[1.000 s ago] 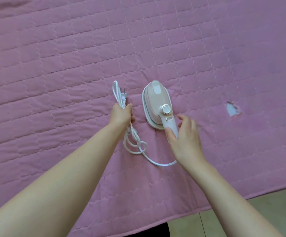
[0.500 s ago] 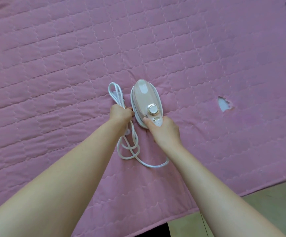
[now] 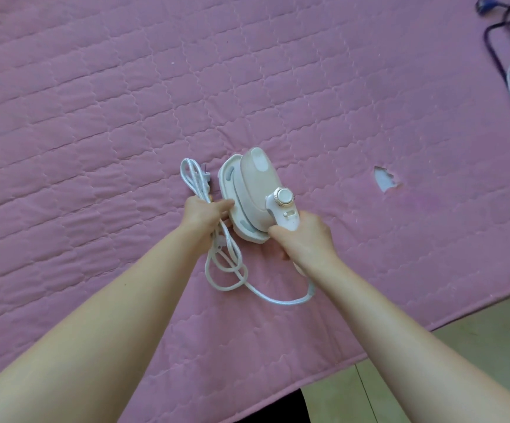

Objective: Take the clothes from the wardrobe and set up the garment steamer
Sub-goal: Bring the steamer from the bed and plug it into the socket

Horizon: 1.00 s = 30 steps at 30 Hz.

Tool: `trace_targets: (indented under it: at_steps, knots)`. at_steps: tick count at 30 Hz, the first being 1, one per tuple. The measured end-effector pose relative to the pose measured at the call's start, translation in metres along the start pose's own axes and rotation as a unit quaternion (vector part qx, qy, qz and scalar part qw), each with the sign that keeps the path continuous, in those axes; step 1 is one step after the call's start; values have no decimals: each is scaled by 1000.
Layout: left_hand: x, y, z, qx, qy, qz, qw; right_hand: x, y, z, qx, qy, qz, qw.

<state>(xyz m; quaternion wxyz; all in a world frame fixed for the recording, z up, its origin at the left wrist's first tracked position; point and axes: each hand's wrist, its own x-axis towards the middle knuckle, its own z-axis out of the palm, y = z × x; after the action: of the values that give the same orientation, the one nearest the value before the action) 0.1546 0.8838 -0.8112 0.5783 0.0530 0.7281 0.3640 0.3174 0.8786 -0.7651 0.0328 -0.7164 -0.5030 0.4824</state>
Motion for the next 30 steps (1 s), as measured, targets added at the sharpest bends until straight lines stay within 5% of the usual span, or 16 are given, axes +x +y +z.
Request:
trace_targets:
  at_steps: [9,30]
  knots:
    - [-36,8,-49,29,47,7,998,-53,-20,-14,64,-5,23,998]
    - [-245,30,-136,-155,65,42,985,-237,-81,-69,-12,30,-61,998]
